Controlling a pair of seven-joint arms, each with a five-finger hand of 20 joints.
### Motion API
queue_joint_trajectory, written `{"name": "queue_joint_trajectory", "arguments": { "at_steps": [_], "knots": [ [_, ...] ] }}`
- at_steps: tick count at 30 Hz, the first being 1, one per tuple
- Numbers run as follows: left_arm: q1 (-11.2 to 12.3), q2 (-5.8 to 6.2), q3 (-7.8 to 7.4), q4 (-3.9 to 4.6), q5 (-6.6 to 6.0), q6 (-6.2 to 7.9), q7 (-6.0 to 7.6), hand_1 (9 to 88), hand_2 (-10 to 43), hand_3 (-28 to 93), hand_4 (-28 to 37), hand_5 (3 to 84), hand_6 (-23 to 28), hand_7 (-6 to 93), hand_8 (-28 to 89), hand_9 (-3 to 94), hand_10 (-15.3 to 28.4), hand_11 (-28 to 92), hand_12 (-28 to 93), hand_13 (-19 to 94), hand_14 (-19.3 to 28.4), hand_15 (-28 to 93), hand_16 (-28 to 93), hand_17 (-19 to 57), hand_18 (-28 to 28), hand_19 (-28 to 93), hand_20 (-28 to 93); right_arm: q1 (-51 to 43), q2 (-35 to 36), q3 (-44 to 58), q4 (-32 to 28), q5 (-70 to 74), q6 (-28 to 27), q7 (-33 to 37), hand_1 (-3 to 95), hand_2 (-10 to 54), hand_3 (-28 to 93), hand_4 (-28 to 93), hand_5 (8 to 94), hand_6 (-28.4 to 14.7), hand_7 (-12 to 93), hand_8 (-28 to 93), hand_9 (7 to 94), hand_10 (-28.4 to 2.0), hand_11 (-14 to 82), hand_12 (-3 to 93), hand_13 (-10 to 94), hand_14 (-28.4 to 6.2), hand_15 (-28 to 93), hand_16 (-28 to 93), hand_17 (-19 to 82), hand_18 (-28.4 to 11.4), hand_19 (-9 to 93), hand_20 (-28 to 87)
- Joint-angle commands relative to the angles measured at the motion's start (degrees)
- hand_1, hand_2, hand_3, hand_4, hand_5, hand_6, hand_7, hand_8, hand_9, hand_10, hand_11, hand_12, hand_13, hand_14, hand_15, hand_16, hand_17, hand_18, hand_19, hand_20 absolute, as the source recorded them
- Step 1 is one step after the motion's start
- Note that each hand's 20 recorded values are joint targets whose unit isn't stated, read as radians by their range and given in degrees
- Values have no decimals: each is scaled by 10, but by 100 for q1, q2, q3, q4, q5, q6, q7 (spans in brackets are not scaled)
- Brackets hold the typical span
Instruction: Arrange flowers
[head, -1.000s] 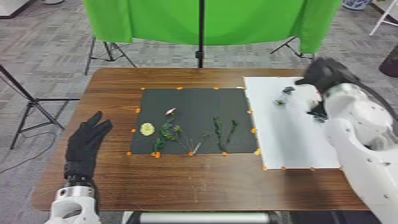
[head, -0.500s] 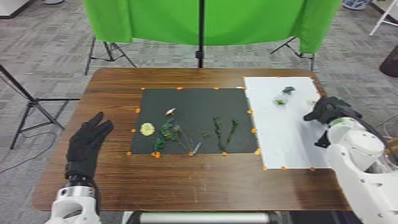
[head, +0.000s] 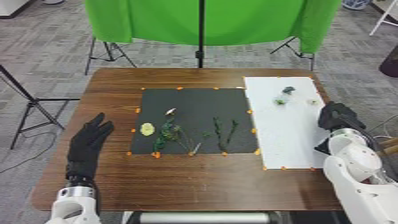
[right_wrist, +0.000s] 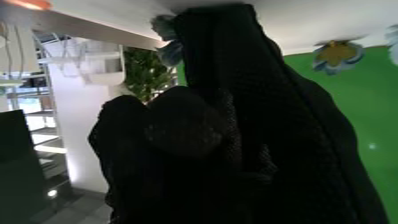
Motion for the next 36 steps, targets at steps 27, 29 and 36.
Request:
{"name": "queue_joint_trajectory", "arguments": {
  "at_steps": [27,29,36],
  "knots": [
    [60,-59,32,-2,13,-25,-41,193,-9,684,-277,423,51,50,-62,462,126,105,105,363,138,108,-12,89,99,23,180,1918,-163,-2592,-1554,4083,-391,-989,692,-95,549,-106,740,-25,349,115,866,-113,112,445,859,-21,661,347,658,-81,932,589],
    [25,-62,51,9,15,-19,-47,194,-9,683,-278,423,51,50,-62,462,126,105,105,363,137,107,-13,89,99,23,180,2113,-353,-2895,-1492,4313,-553,-961,692,-95,549,-107,739,-25,349,115,865,-114,112,447,859,-21,661,348,658,-81,932,589],
    [8,-56,87,27,11,-56,-60,193,-8,682,-278,423,52,48,-62,462,127,105,105,363,138,107,-13,89,99,23,180,2408,-939,-3614,-1352,4315,-933,-854,691,-95,551,-106,738,-25,350,115,865,-114,112,447,859,-21,660,349,658,-80,932,590]
  ]
}}
